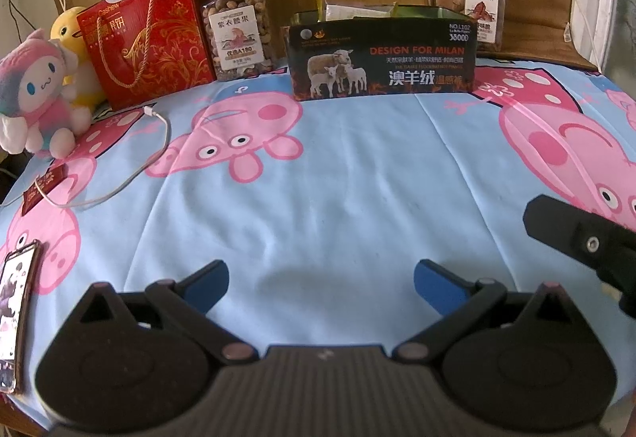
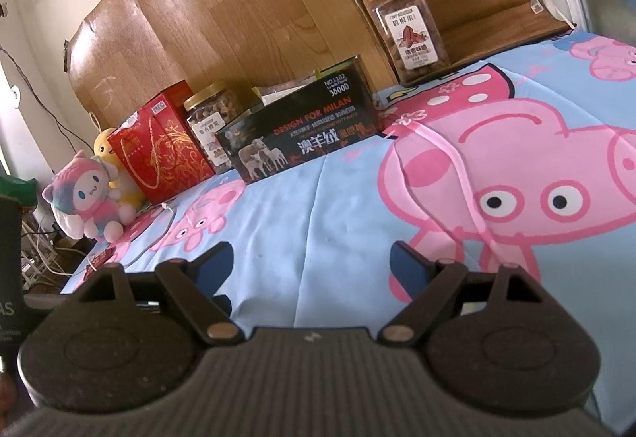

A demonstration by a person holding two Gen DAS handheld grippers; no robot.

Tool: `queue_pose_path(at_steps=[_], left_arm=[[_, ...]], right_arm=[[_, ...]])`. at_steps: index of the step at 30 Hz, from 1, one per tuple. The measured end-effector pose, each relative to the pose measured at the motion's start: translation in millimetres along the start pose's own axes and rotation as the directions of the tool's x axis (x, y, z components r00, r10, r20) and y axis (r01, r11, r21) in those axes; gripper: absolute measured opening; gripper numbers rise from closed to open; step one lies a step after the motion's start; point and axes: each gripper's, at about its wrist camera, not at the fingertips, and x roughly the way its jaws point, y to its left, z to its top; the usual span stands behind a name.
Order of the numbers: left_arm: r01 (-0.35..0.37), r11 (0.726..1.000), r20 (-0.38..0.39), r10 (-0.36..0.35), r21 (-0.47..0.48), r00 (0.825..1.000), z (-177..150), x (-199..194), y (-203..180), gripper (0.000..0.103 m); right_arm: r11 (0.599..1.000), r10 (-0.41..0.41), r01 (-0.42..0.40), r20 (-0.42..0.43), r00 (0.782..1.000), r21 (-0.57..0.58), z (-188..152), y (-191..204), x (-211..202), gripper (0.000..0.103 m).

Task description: Organize snacks

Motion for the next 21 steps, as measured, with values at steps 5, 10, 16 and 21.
queue_pose_path(at_steps=[5, 10, 16, 21], left_arm=[[0.002, 1.000, -0.005, -0.002, -0.009, 1.000, -0.4, 0.7, 0.2, 0.103], [0.012, 1.000, -0.015, -0.012, -0.016, 1.000, -2.1, 1.4, 0.3, 0.103], [0.017, 1.000, -0.020, -0.017, -0.017, 1.000, -2.3, 1.5, 0.1, 0.103], [0.022, 1.000, -0.024, -0.022, -0.020, 0.999, -2.0, 2.2, 0.8, 0.103]], right_arm=[[1.000, 0.000, 0.000, 0.005, 1.000, -0.002, 1.0, 0.4, -0.7, 0.088], [1.000, 0.000, 0.000, 0.006, 1.000, -0.003, -0.5, 1.0, -1.6, 0.088], [1.000, 0.000, 0.000, 0.008, 1.000, -0.004, -0.2, 1.4, -1.8, 0.088], [1.000, 0.000, 0.000, 0.008, 1.000, -0.004, -0.9, 1.3, -2.2, 0.088]])
